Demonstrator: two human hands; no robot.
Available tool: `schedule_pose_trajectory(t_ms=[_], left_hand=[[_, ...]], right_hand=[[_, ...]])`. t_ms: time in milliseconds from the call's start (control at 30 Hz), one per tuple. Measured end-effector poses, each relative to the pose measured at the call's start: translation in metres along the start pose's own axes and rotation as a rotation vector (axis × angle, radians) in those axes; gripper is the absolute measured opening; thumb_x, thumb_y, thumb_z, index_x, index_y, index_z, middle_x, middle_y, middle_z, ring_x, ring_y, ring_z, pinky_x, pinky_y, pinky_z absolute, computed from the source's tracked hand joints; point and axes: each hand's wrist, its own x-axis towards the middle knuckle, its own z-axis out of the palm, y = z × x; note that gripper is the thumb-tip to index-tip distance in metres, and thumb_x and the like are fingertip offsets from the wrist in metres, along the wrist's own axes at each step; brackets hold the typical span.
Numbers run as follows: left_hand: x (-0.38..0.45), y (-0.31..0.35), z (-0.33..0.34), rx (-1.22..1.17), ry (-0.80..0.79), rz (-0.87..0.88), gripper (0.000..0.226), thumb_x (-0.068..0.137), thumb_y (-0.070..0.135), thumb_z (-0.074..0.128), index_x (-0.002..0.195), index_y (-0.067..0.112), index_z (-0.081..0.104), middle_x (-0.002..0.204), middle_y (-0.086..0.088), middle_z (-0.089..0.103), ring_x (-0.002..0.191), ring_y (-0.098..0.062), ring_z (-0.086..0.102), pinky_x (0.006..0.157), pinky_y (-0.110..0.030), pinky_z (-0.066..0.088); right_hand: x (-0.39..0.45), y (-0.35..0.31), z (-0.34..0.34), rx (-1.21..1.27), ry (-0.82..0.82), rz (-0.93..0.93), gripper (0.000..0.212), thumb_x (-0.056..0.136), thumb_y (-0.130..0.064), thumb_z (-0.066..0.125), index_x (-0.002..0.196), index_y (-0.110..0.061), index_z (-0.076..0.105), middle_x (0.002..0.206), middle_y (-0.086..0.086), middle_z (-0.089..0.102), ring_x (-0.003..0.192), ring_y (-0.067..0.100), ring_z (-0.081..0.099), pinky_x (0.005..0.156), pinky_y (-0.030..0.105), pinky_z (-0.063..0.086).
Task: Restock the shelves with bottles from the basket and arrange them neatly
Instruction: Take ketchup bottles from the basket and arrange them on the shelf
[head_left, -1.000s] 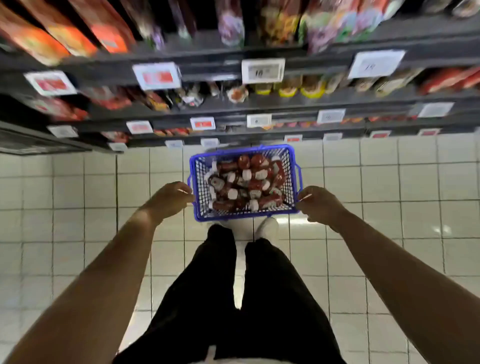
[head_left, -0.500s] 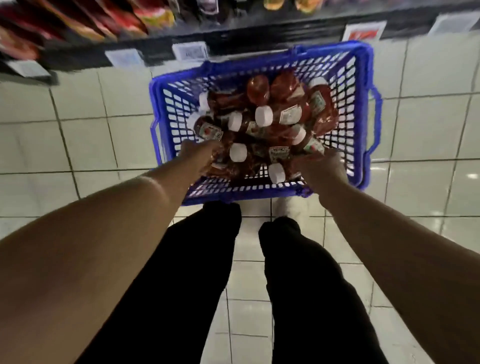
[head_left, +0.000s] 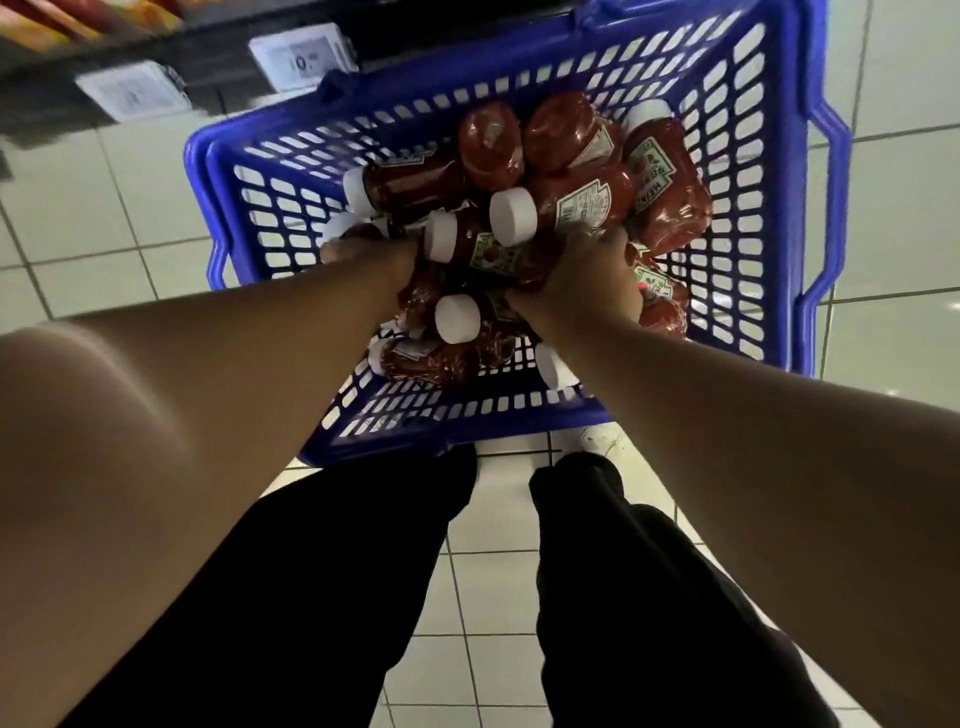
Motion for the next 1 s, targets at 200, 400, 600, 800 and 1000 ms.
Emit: schedule_pose_trajectory(t_ms=[200,400,600,800,1000], left_hand=[[-0.092,0.013,-0.062,-0.24,-0.304,-0.096,0.04,0.072,0.015,0.064,0.112,0.007,0.066,0.087,-0.012,0.066,0.068,-0.028,0.07,0.062,-0.044,0.059],[-0.278,0.057,-0.13,-0.496,-0.784,-0.034,0.052,0.061,0.011,0.063,0.113,0.008,0.066,0.107,-0.012,0.073,0.1,-0.031,0.071,0.085,-0.047,0.059],[-0.482,0.144,-0.191,-0.427,-0.937,0.327,0.032,0.081,0.003,0.058,0.111,0.009,0.066,0.106,-0.012,0.076,0.094,-0.03,0.074,0.081,-0.042,0.061],[-0.647,0.226,-0.253,-0.434,-0.785,0.707,0.029,0.073,-0.004,0.062,0.099,0.007,0.065,0.08,-0.007,0.075,0.067,-0.021,0.073,0.065,-0.033,0.06],[-0.744,0.276,-0.321,-0.42,-0.605,1.007,0.033,0.069,0.003,0.071,0.102,0.009,0.07,0.085,-0.016,0.072,0.072,-0.029,0.071,0.07,-0.038,0.059]], right_hand=[[-0.051,0.032,-0.067,0.316,0.091,-0.119,0.074,0.06,-0.054,0.087,0.124,-0.027,0.063,0.124,-0.002,0.059,0.108,0.015,0.058,0.092,0.03,0.052],[-0.158,0.024,-0.21,1.053,0.128,-0.142,0.063,0.065,-0.024,0.089,0.119,-0.021,0.055,0.101,-0.012,0.074,0.093,0.008,0.073,0.071,0.025,0.059],[-0.287,-0.03,-0.38,1.764,-0.191,-0.293,0.038,0.075,-0.02,0.077,0.107,-0.011,0.06,0.091,0.008,0.062,0.085,0.023,0.062,0.082,0.036,0.049],[-0.388,-0.099,-0.521,1.791,-0.409,-0.494,0.032,0.096,-0.027,0.049,0.119,-0.011,0.065,0.114,0.012,0.066,0.109,0.029,0.061,0.105,0.049,0.046],[-0.457,-0.162,-0.619,1.687,-0.351,-0.661,0.069,0.087,-0.029,0.061,0.145,0.005,0.044,0.134,0.027,0.054,0.12,0.037,0.054,0.105,0.051,0.048]])
